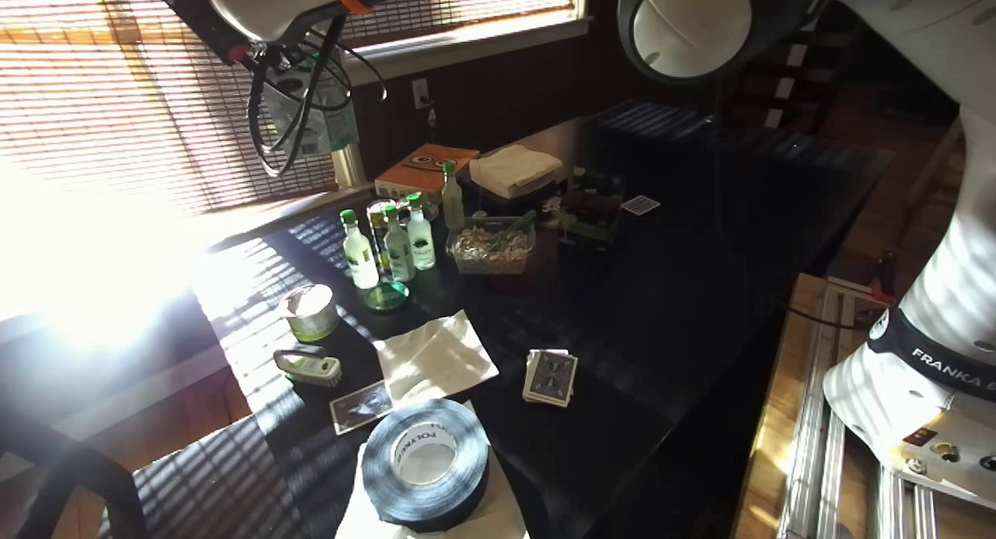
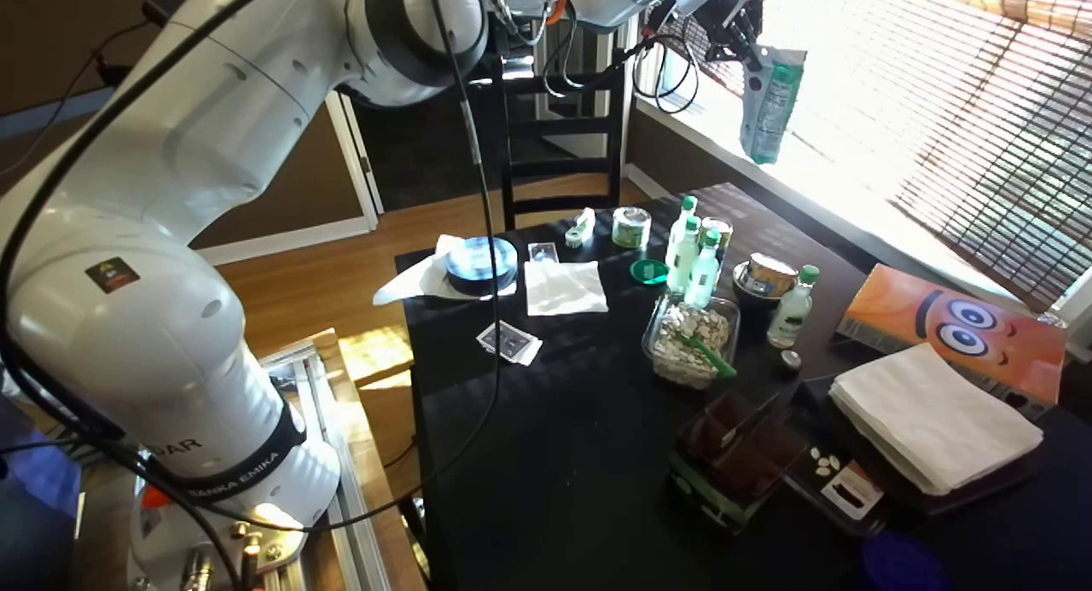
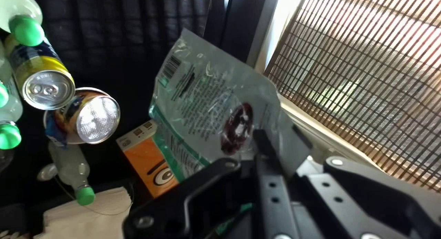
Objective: Move the white packet to the right
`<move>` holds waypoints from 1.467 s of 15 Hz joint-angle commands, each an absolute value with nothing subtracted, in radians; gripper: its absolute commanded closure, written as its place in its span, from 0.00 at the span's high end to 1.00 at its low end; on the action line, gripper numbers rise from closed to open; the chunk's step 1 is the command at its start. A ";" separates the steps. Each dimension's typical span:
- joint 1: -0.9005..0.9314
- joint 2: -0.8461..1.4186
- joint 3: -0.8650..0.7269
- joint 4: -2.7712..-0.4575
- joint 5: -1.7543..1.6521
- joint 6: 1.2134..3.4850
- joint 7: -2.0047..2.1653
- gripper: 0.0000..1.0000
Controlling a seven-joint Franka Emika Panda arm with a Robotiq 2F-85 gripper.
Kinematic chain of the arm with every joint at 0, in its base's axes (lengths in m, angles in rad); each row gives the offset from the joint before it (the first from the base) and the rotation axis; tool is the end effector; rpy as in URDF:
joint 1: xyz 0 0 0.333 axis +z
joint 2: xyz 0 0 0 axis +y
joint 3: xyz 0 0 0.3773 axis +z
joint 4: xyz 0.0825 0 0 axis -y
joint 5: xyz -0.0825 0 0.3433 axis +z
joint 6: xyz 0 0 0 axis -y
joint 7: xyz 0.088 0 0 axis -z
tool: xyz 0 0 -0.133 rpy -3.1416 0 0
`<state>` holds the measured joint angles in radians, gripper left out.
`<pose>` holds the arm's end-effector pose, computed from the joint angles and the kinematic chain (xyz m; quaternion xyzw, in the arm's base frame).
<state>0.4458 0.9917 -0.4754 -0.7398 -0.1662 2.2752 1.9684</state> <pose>0.8300 0.1923 0.4681 -0.6423 0.6634 -0.3641 0.1219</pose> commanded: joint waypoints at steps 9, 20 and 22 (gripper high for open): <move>0.351 1.004 -0.678 -0.822 -0.177 2.122 2.251 0.01; 0.242 1.078 -0.670 -0.787 -0.134 2.003 2.376 0.01; 0.209 1.085 -0.628 -0.783 -0.111 2.056 2.318 0.01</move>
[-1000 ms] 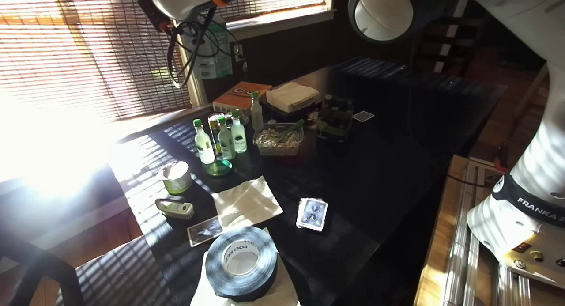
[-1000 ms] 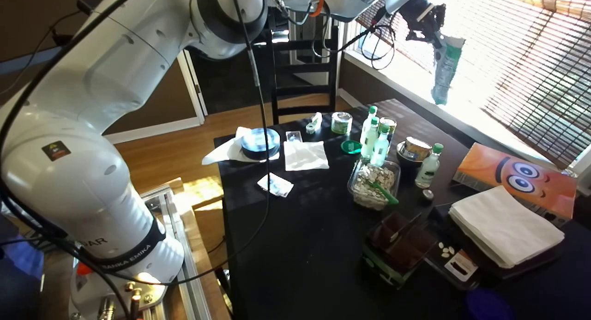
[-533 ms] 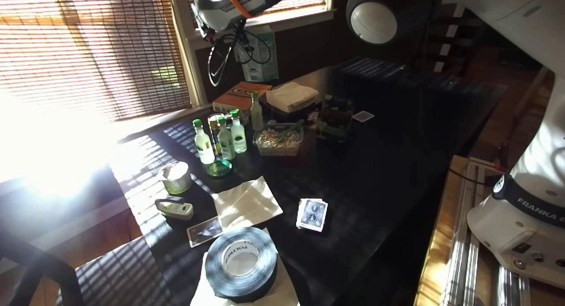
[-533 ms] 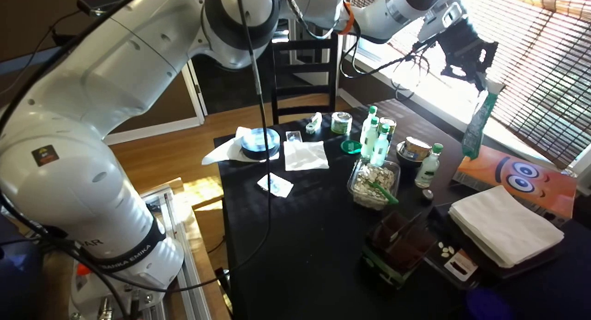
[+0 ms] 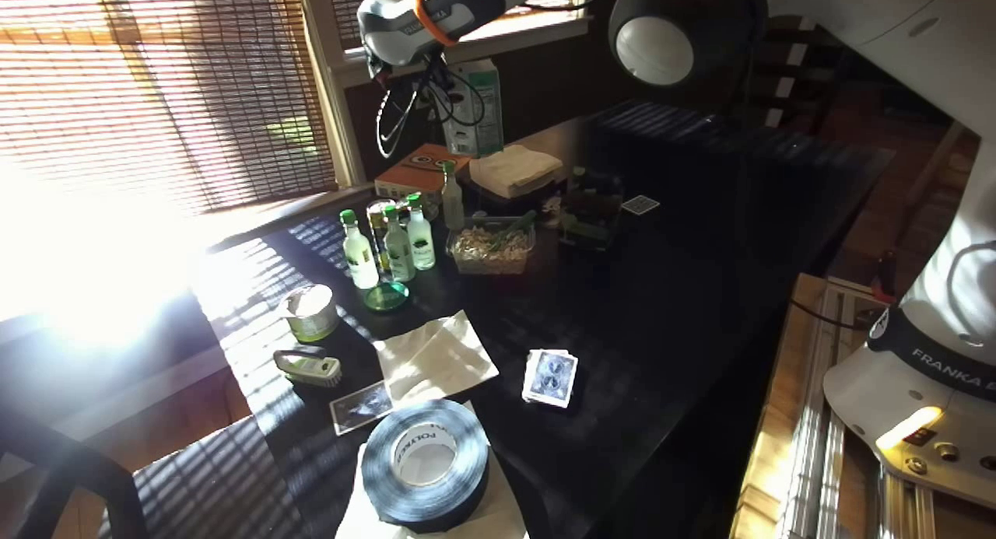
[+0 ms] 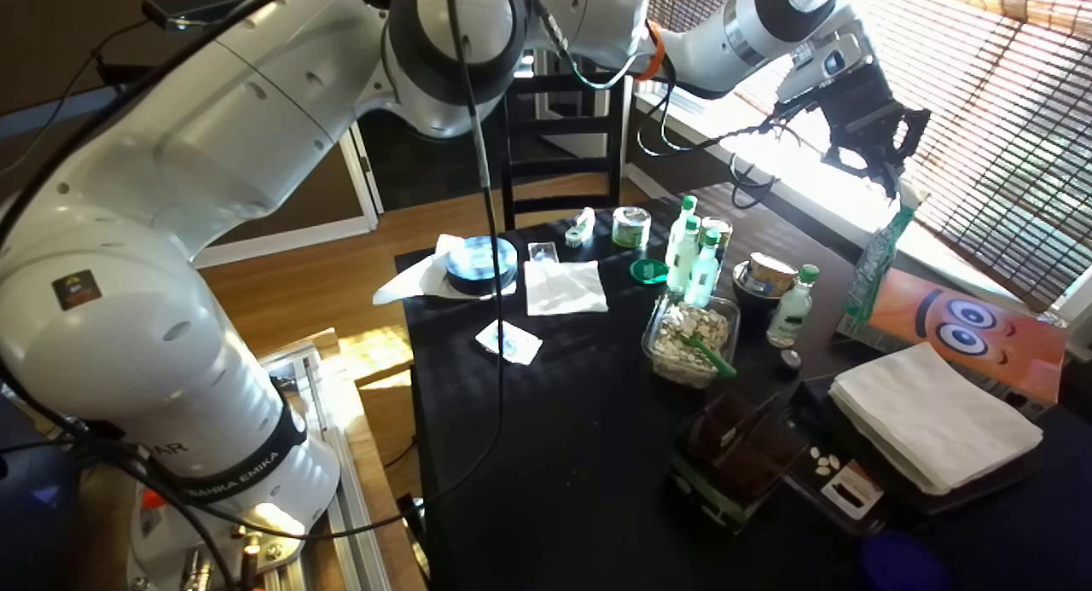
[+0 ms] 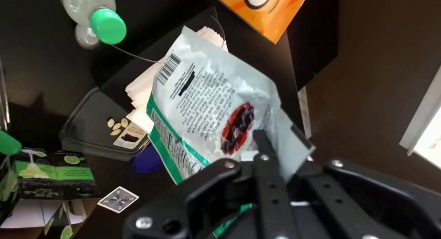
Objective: Move the white packet to the right
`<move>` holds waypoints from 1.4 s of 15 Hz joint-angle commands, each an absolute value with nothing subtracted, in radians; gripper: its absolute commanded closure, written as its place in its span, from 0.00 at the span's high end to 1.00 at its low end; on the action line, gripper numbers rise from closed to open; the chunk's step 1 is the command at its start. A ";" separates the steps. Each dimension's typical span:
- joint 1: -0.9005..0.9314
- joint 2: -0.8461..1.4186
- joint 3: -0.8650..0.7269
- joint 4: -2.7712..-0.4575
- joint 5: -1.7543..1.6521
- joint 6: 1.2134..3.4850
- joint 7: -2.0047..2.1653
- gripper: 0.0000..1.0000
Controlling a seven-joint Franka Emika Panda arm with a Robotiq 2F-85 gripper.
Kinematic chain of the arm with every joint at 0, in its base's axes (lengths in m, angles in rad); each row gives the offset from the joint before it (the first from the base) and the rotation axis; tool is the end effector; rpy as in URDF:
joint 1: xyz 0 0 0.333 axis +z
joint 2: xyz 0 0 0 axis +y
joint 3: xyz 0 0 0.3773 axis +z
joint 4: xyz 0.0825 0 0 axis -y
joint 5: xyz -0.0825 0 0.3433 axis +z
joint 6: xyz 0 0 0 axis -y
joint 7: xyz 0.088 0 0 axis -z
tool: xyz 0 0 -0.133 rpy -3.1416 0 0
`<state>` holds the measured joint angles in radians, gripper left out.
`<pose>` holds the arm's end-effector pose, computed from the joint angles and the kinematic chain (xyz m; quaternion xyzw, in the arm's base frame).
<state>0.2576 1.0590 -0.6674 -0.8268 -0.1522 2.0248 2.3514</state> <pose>0.8231 -0.0712 0.3872 0.3647 -0.8568 0.3611 0.0508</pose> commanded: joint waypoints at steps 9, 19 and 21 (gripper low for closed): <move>0.086 1.080 -0.395 -0.759 -0.160 2.236 2.115 0.01; 0.028 1.170 -0.271 -0.674 -0.150 2.194 1.895 0.01; 0.021 1.188 -0.270 -0.659 -0.149 2.175 1.879 0.01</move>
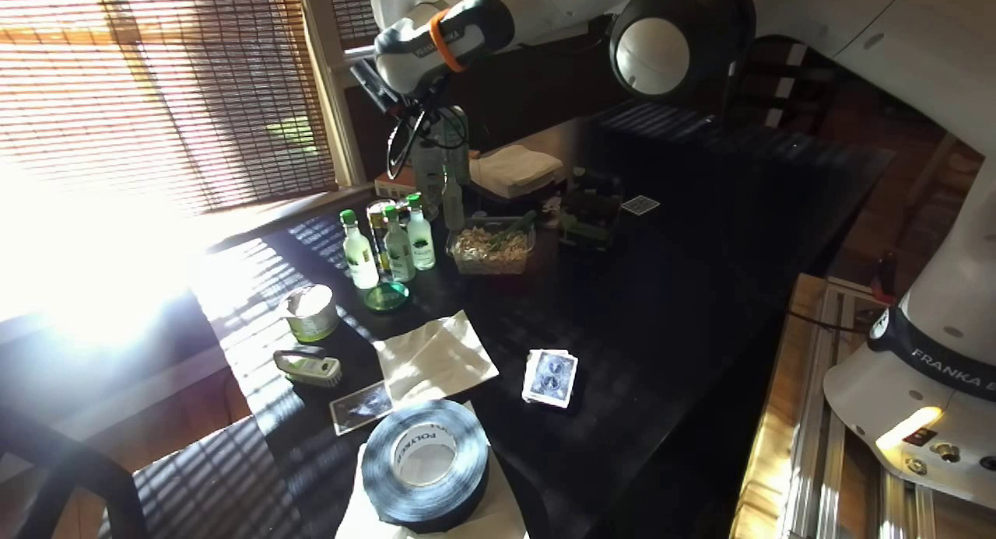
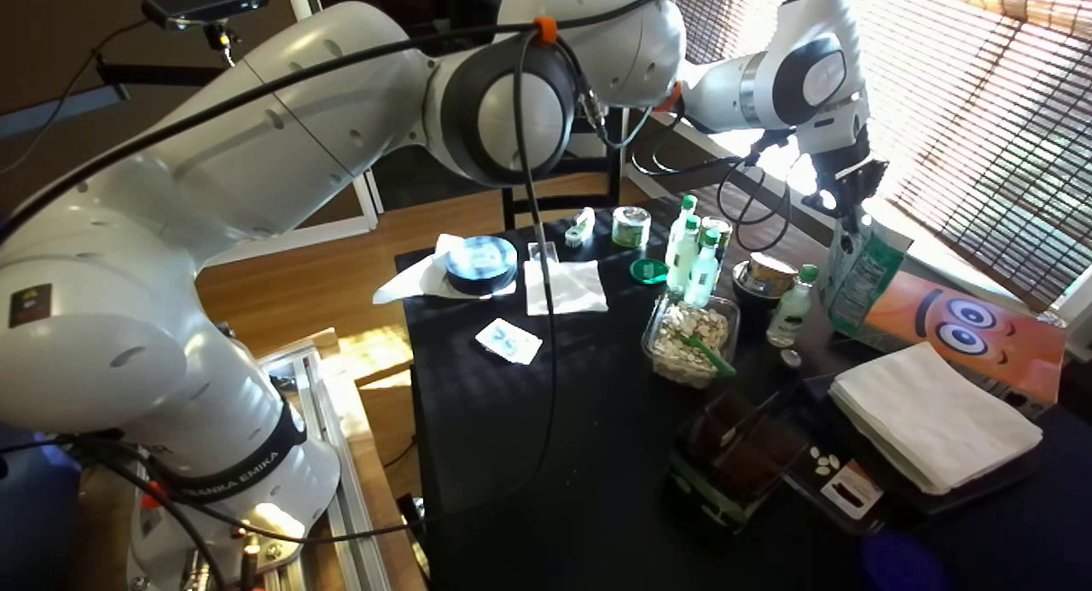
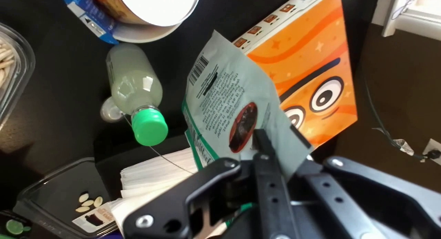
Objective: Move the white packet to the right
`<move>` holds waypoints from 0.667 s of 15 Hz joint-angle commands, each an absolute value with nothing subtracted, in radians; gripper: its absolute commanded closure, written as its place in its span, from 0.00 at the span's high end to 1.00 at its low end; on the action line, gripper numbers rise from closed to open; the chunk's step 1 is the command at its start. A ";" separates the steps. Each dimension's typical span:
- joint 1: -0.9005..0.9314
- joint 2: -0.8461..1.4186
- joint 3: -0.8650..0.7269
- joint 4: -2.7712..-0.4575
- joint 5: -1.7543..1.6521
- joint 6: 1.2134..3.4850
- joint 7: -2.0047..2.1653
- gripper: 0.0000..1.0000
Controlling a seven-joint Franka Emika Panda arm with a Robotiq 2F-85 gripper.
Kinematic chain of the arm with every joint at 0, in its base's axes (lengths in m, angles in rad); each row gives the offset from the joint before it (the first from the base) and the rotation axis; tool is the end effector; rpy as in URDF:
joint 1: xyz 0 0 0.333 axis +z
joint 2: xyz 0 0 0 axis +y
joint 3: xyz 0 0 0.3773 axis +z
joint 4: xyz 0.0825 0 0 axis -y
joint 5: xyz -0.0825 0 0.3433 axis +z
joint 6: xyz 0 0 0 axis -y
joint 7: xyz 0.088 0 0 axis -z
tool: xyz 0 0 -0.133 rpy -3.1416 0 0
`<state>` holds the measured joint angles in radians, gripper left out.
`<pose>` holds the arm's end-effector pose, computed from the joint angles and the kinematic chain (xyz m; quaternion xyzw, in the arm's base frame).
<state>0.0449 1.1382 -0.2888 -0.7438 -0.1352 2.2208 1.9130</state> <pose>0.8533 -0.0809 0.3106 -0.5699 0.7815 -0.2528 0.0213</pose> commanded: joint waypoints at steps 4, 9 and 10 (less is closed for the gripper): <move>0.021 1.215 -0.283 -0.642 -0.135 2.137 1.852 0.01; 0.018 1.223 -0.279 -0.620 -0.127 2.081 1.832 0.35; 0.017 1.219 -0.278 -0.616 -0.126 2.075 1.830 0.43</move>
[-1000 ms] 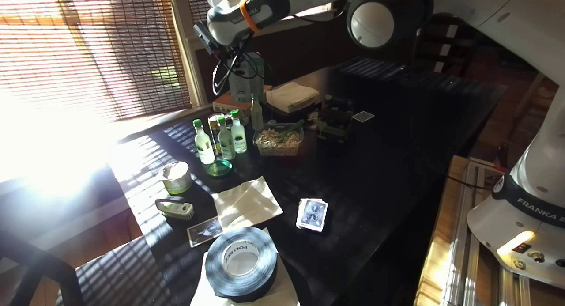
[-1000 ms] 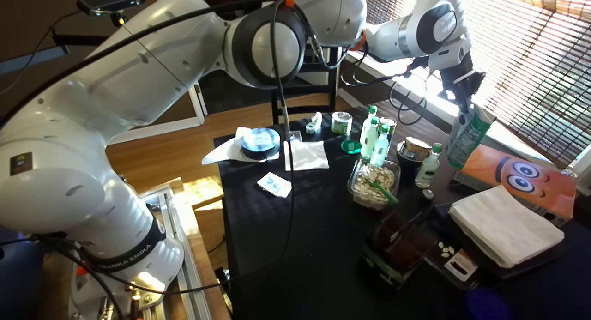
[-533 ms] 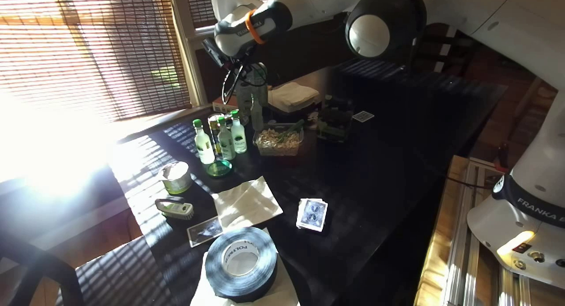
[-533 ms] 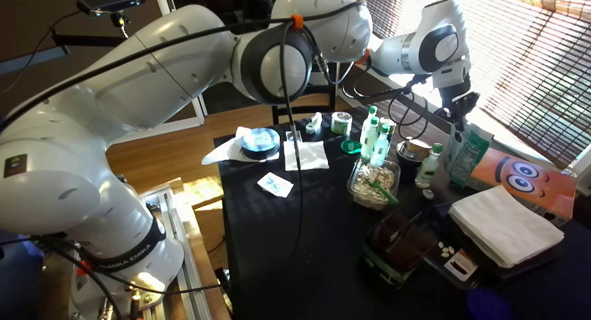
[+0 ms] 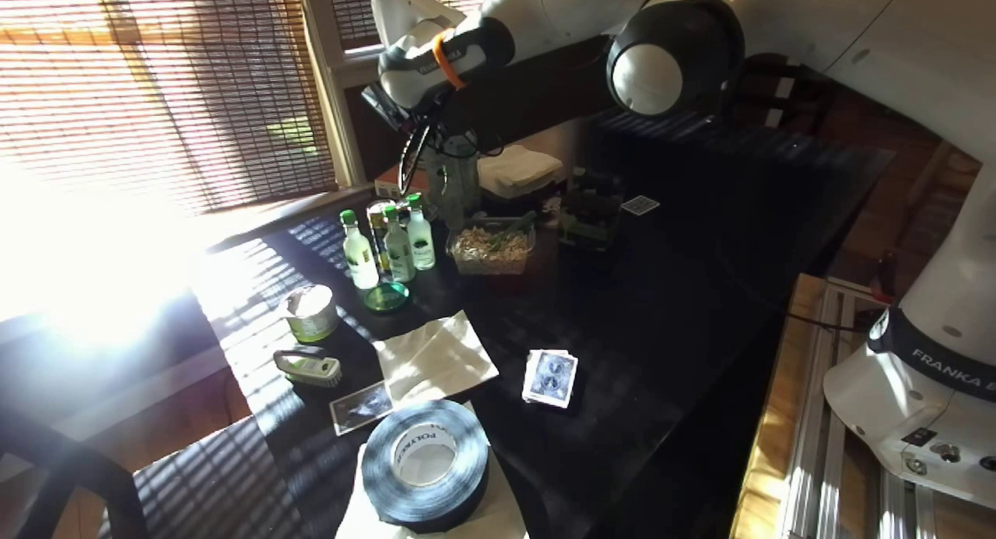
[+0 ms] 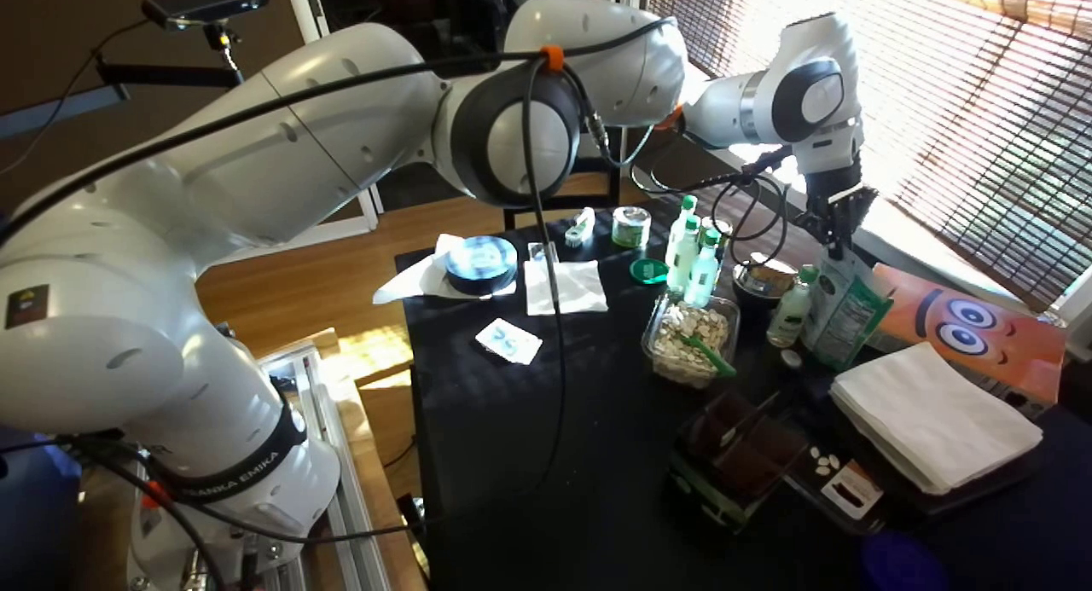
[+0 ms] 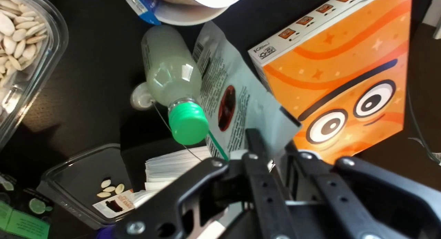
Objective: Move the white packet to the right
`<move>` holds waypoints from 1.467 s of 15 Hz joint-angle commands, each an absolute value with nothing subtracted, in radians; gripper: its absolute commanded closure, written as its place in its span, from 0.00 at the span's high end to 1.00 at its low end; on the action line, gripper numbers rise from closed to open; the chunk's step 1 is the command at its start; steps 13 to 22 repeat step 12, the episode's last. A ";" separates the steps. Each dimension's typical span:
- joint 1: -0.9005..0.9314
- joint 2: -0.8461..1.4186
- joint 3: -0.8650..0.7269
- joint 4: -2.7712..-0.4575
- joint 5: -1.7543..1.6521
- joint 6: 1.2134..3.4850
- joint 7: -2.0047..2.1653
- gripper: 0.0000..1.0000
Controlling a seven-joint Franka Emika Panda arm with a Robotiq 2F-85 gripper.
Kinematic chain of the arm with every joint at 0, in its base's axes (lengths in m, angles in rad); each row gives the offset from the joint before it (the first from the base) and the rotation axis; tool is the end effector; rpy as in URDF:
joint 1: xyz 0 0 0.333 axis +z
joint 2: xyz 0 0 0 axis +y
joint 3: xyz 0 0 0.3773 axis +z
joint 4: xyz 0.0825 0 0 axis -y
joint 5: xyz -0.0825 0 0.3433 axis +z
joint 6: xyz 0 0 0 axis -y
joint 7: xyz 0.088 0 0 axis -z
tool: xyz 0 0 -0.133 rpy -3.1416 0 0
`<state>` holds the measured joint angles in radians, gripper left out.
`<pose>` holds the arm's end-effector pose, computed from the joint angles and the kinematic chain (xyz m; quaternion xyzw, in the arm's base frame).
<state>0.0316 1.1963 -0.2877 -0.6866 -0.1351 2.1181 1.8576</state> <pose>0.8467 -0.0898 0.2760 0.5887 -0.7759 0.2251 0.0284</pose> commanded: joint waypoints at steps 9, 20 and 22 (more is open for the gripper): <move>0.017 1.126 -0.271 -0.582 -0.116 2.093 1.823 1.00; 0.023 1.132 -0.285 -0.585 -0.132 2.092 1.843 1.00; 0.023 1.132 -0.285 -0.585 -0.132 2.092 1.843 1.00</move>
